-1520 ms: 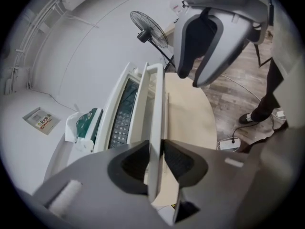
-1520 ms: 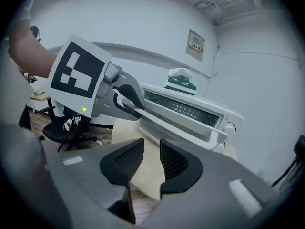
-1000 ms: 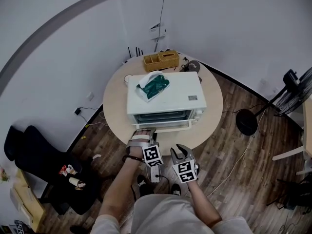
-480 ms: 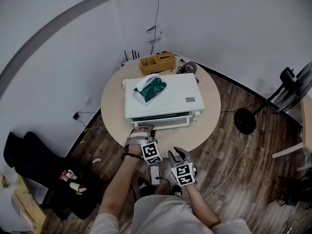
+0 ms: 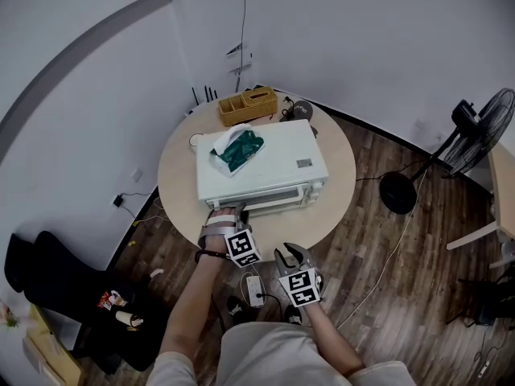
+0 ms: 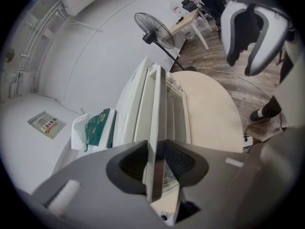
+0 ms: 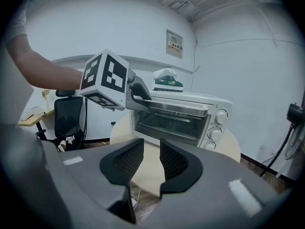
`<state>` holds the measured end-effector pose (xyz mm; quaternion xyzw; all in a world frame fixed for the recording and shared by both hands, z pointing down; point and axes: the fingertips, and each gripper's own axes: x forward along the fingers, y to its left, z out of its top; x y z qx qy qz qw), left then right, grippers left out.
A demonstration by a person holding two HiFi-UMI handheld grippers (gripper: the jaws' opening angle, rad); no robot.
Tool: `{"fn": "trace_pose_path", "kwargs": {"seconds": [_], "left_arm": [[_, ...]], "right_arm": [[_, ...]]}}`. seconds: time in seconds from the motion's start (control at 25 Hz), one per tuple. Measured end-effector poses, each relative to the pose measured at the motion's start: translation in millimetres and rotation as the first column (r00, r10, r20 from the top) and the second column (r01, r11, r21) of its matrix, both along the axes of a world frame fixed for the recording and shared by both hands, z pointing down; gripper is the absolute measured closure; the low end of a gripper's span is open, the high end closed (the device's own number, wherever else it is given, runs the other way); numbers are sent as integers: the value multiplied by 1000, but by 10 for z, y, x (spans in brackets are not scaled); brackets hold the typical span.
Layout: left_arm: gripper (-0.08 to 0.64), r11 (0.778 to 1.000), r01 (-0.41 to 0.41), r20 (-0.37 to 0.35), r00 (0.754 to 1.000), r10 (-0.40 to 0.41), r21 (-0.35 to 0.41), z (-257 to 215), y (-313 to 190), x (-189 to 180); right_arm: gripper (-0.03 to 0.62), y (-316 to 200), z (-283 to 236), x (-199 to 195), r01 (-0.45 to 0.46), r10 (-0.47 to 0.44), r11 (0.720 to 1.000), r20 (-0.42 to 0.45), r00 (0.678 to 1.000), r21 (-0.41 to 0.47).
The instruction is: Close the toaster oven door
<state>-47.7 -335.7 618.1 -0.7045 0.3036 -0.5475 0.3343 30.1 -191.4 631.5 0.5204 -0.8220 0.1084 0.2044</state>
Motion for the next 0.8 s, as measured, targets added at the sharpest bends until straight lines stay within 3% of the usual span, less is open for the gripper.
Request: {"fn": "trace_pose_path", "kwargs": {"seconds": [0.52, 0.72, 0.8], "left_arm": [[382, 1000, -4, -56, 998, 3, -15, 29, -33, 33], [365, 999, 48, -105, 993, -50, -21, -141, 90, -34], [365, 996, 84, -157, 984, -87, -29, -195, 149, -88]], "right_arm": [[489, 49, -73, 69, -45, 45, 999, 17, 999, -7], [489, 19, -126, 123, -42, 42, 999, 29, 999, 1], [489, -6, -130, 147, -36, 36, 999, 38, 999, 1]]}}
